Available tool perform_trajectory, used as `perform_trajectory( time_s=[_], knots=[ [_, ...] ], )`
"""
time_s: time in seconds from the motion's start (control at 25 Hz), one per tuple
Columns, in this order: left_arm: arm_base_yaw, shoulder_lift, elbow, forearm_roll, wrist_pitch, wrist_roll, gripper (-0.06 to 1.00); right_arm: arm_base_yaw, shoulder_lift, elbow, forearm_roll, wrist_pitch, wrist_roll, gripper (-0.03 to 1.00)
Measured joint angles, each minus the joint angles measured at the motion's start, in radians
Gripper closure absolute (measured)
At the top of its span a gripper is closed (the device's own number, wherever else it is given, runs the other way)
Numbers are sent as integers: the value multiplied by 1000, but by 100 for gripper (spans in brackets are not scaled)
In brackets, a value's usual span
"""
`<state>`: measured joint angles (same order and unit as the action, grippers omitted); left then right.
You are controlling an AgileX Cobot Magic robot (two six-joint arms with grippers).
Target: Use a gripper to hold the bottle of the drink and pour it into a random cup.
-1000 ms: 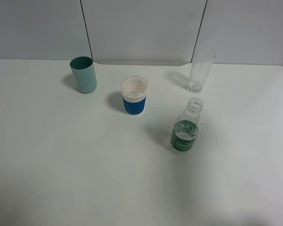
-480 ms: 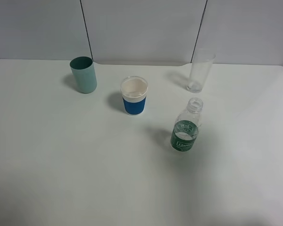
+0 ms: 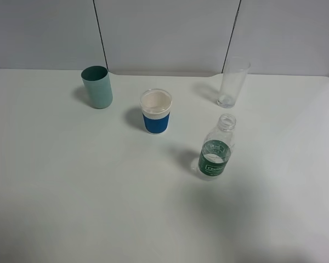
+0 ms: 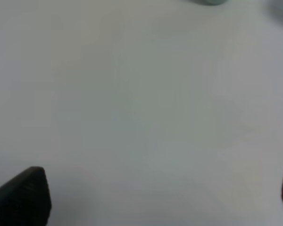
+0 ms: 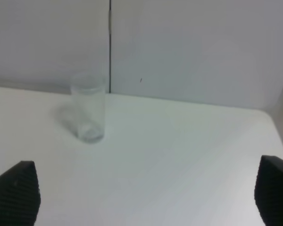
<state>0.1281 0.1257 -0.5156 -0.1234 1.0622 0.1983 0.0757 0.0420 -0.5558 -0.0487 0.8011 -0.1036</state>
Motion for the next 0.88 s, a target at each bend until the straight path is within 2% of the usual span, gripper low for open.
perform_trajectory(
  time_s=[0.36, 0.68, 0.88],
  knots=[
    [0, 0, 0, 0, 0, 0, -5, 0, -44, 45, 76, 160, 0, 7],
    [0, 0, 0, 0, 0, 0, -5, 0, -44, 47, 76, 176, 0, 7],
    [0, 0, 0, 0, 0, 0, -5, 0, -44, 69, 75, 248, 1, 7]
  ],
)
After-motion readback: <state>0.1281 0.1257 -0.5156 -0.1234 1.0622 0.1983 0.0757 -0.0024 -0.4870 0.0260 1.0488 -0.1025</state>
